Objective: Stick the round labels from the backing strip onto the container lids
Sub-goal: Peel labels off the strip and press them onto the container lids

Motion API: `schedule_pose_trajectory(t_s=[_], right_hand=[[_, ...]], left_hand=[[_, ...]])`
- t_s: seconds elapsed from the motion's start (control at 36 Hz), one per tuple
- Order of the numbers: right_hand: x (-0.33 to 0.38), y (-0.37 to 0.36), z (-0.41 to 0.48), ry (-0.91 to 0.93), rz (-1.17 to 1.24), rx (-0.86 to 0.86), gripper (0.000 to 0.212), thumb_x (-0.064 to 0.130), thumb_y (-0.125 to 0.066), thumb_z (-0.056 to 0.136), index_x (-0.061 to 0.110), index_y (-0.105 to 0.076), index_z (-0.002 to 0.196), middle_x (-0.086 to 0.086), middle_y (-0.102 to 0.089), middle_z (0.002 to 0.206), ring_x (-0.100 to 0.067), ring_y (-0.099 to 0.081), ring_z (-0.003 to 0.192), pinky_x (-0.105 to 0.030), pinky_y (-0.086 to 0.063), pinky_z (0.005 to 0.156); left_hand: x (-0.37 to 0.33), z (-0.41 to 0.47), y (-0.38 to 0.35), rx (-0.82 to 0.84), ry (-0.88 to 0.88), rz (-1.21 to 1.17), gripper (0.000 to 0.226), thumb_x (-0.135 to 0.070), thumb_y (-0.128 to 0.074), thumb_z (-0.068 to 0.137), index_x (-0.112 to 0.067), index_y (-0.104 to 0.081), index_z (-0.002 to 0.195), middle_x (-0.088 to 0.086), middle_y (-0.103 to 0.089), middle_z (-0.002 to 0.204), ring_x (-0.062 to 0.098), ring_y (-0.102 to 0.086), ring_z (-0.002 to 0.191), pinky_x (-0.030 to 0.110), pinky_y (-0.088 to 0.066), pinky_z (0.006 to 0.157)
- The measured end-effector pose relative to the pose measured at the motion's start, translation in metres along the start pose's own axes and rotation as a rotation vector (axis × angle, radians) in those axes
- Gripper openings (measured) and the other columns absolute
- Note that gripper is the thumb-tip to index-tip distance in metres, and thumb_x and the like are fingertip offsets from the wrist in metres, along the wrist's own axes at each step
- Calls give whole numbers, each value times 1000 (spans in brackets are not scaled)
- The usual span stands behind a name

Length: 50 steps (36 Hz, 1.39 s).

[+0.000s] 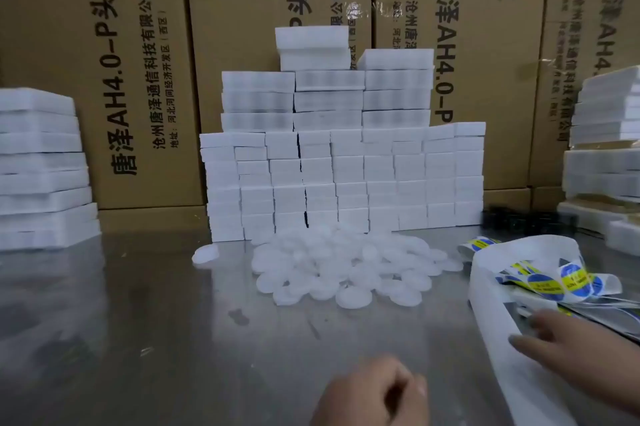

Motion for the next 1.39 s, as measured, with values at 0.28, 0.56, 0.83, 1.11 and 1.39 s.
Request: schedule_pose_trajectory(t_s=[0.28, 0.56, 0.83, 1.11, 1.39], right_hand=[[55, -40, 33, -97, -174, 207, 30, 46, -61, 76, 18, -51, 82, 6, -49, 77, -12, -51, 72, -18, -34, 48], [152, -54, 58, -59, 891, 272, 11, 3, -61, 81, -3, -65, 91, -20, -65, 81, -27, -60, 69, -32, -48, 64], [187, -51, 61, -196, 1689, 466, 18, 10, -51, 92, -4, -62, 96, -17, -69, 70, -26, -67, 59, -32, -55, 56], [158, -99, 51, -315, 1746, 542, 24, 22, -54, 91, 1, -62, 80, -9, -55, 48, -19, -54, 39, -23, -47, 37], [173, -103, 31, 175, 1127, 468, 24, 28, -71, 64, 19, -72, 86, -3, -74, 82, -19, -71, 77, -30, -55, 65]], left_hand=[[26, 100, 4, -71, 264, -391, 25, -18, -47, 85, -18, -48, 60, 0, -52, 63, 16, -45, 51, 25, -33, 52], [46, 175, 16, -486, 602, -1451, 25, -32, -34, 97, -10, -44, 101, 4, -46, 71, 15, -39, 56, 23, -32, 52], [35, 226, 49, -309, 273, -615, 24, -23, -38, 92, -13, -48, 72, 2, -49, 62, 17, -38, 49, 25, -29, 49], [70, 126, -5, 74, 235, -731, 22, -14, -45, 95, -10, -58, 77, -3, -61, 52, 12, -51, 41, 21, -41, 43], [83, 135, 13, -2, 347, -935, 29, -32, -44, 95, -17, -69, 91, 4, -74, 86, 18, -70, 72, 25, -54, 55]])
Point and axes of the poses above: each hand's wrist, its own z-axis towards the middle knuckle, its own y-axis out of the back of the hand, x = y × z, the point moved 4 cm from there along z, towards the middle knuckle
